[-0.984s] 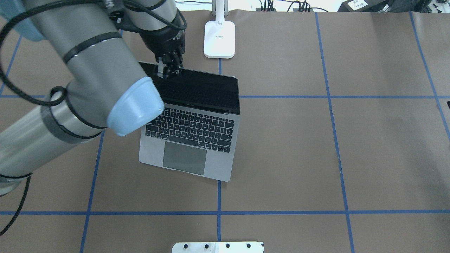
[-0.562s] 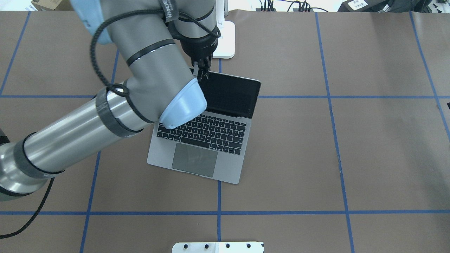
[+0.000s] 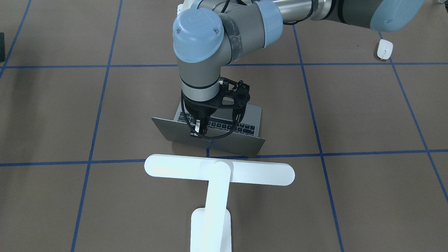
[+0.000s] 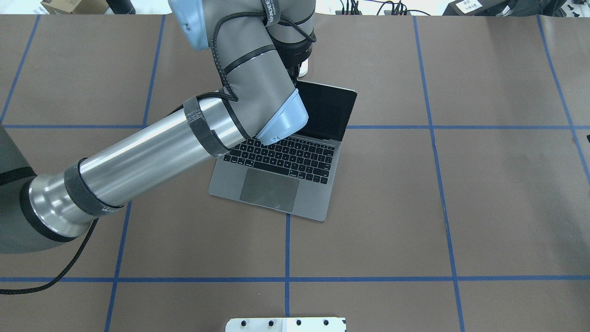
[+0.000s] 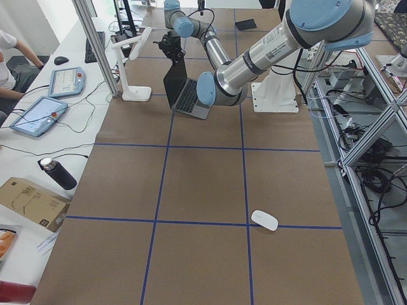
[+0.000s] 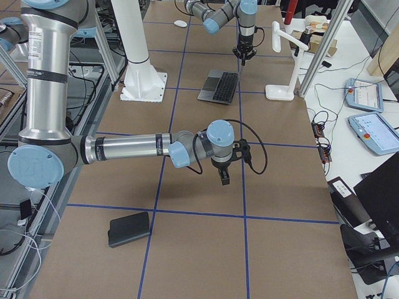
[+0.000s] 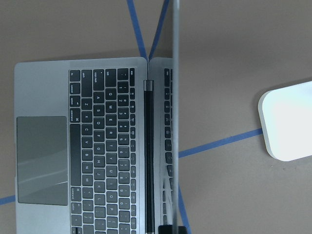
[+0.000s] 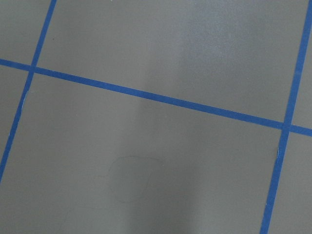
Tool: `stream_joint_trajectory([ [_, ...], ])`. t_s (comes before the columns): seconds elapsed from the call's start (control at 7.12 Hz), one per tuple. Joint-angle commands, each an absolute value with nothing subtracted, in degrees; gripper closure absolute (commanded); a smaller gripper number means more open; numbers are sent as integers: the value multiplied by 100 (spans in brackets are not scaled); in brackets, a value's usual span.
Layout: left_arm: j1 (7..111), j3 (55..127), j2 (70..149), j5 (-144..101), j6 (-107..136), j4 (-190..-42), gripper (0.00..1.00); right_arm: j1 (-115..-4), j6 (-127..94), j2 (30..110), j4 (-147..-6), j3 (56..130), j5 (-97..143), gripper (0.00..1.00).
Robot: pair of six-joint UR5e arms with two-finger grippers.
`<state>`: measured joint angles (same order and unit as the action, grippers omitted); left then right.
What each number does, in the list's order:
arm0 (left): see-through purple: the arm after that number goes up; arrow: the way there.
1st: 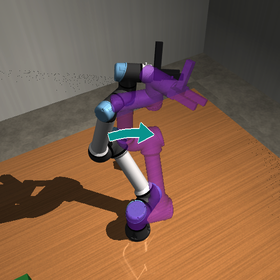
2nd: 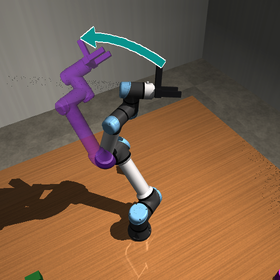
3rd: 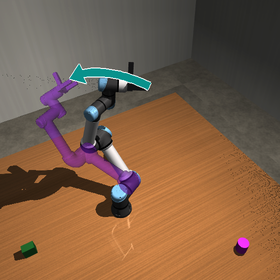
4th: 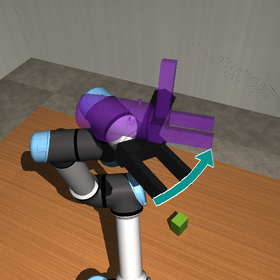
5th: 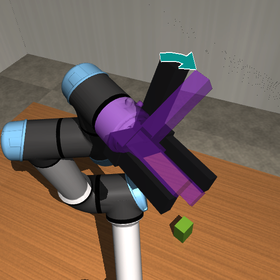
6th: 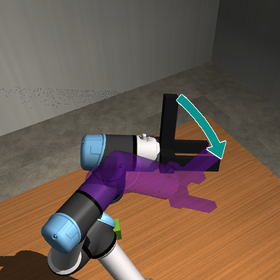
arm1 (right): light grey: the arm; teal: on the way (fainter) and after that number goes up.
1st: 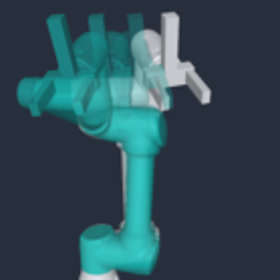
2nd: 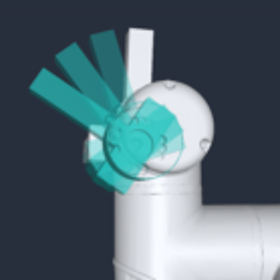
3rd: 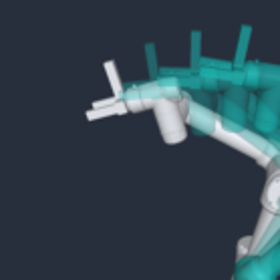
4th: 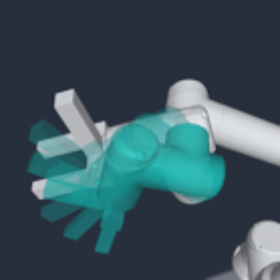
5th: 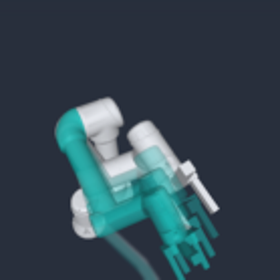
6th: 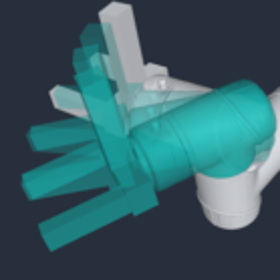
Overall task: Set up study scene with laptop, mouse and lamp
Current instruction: 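Lower the laptop in front of the lamp and open the left gripper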
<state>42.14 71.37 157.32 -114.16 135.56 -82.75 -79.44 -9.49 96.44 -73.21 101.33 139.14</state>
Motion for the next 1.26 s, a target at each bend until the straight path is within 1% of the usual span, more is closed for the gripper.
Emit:
stream_joint_trajectory([
  [0.0,4262,6768,15785,-11225,13597,-8630,100,-7945,-949,9659,-7321,10134,13904,1],
  [0.28,4438,6706,15794,-11145,13938,-8736,100,-7945,-949,9677,-7321,10125,13896,1],
  [0.42,4552,6506,15794,-11145,14374,-9110,100,-7945,-949,9694,-7321,10116,13896,1],
  [0.7,4561,6346,15803,-10969,14747,-9220,100,-7945,-949,9694,-7321,10116,13896,1],
  [0.98,4588,6337,15811,-10898,14836,-9290,100,-7945,-949,9703,-7321,10116,13896,1],
  [1.12,4588,6346,15803,-10898,14766,-9299,39,-7945,-949,9703,-7321,10081,13896,1],
])
